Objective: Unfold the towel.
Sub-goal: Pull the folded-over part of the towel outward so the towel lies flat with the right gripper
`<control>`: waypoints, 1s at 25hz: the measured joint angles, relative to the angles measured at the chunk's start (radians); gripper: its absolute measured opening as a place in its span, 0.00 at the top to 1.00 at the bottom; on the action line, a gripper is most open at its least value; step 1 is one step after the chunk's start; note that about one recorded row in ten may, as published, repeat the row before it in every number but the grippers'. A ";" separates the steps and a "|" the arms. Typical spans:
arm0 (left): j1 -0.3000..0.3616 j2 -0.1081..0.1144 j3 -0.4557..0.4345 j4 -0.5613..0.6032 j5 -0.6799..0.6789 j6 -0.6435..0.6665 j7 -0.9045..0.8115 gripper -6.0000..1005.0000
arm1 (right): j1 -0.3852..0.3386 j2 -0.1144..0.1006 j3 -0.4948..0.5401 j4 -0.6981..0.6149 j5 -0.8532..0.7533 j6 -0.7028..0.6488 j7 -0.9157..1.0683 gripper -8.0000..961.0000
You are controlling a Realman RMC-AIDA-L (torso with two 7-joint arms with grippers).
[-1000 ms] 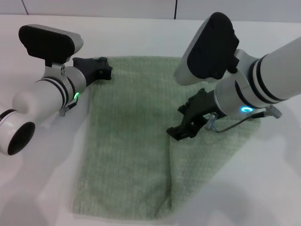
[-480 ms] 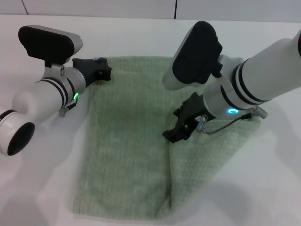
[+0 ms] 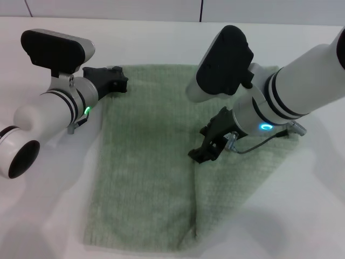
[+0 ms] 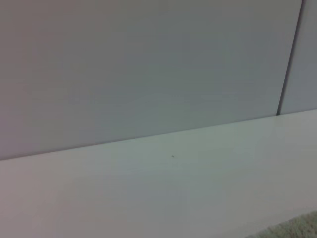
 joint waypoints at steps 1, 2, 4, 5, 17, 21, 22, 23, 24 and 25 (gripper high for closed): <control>0.000 0.000 0.000 0.000 0.000 0.000 0.000 1.00 | 0.002 0.000 0.006 0.002 0.000 0.004 0.004 0.36; 0.000 0.000 0.000 0.000 0.000 0.000 0.000 1.00 | 0.004 -0.001 0.013 0.008 0.000 0.007 0.008 0.38; 0.000 0.000 0.000 0.000 0.000 0.000 0.000 1.00 | 0.013 -0.001 0.029 0.022 0.005 0.017 0.013 0.43; 0.000 0.000 0.000 0.000 0.000 0.000 0.000 1.00 | 0.024 -0.002 0.039 0.039 0.011 0.029 0.017 0.45; 0.000 0.000 -0.005 0.001 0.000 0.003 0.000 1.00 | 0.038 -0.003 0.043 0.057 0.014 0.049 0.021 0.84; 0.000 0.000 -0.012 0.001 0.000 0.004 0.000 1.00 | 0.039 -0.003 0.043 0.057 0.014 0.057 0.021 0.90; 0.000 0.000 -0.012 0.001 0.000 0.003 0.000 1.00 | 0.040 -0.003 0.043 0.053 0.014 0.063 0.021 0.90; 0.001 0.000 -0.012 0.001 0.000 0.004 0.000 1.00 | 0.038 -0.003 0.043 0.030 0.008 0.083 0.021 0.90; 0.001 0.000 -0.012 0.001 0.000 0.004 0.000 1.00 | 0.038 -0.003 0.043 0.030 0.008 0.083 0.021 0.90; 0.002 0.000 -0.012 0.002 0.000 0.003 0.000 1.00 | 0.033 -0.004 0.043 0.012 0.005 0.093 0.021 0.89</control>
